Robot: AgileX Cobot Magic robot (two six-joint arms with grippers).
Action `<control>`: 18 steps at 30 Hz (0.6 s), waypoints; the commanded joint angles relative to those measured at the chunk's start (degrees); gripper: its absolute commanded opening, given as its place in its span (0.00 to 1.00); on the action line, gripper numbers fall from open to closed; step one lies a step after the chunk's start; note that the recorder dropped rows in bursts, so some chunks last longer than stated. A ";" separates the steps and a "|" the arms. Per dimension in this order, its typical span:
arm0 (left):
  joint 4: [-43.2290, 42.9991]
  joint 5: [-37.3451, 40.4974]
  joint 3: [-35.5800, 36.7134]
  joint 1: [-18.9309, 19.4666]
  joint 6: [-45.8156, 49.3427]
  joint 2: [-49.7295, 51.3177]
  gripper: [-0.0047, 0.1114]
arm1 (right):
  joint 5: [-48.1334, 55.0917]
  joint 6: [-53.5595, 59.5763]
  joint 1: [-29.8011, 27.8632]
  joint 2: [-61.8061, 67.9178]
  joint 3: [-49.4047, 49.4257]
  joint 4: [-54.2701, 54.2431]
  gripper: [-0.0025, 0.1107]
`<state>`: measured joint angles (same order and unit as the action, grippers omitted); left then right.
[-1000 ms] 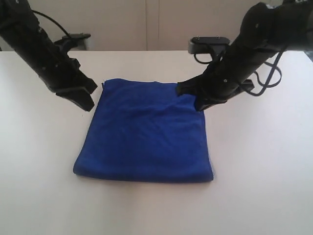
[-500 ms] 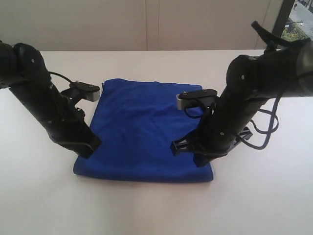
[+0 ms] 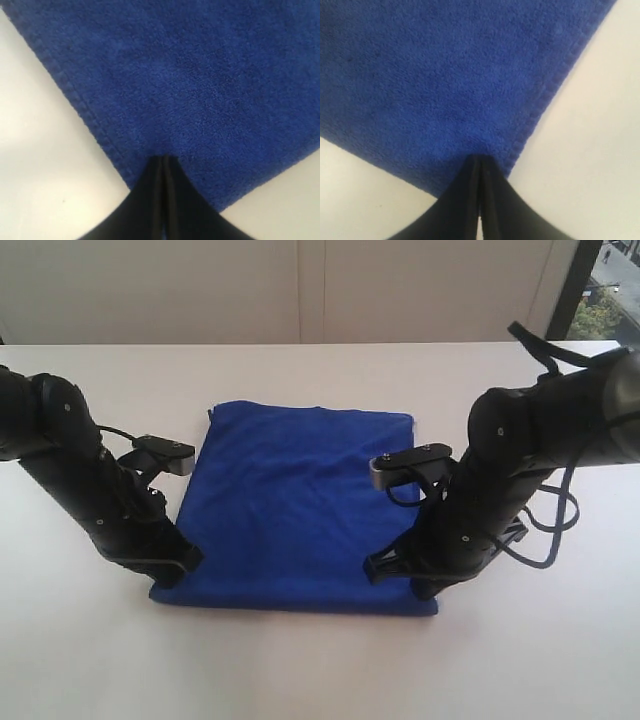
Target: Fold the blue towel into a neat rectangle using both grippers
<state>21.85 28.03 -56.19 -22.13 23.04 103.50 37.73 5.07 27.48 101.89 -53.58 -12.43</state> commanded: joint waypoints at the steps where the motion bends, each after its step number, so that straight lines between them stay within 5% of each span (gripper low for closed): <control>1: 3.55 4.31 0.88 -0.34 -0.34 0.59 0.04 | -0.90 -0.34 0.07 0.49 0.29 1.78 0.02; 18: 5.21 4.72 0.77 -0.23 -0.21 -0.23 0.04 | -2.50 -2.76 0.07 -0.29 0.18 5.63 0.02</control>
<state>27.53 32.87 -55.93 -22.13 22.90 104.10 35.74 3.15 27.48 103.26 -53.58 -7.32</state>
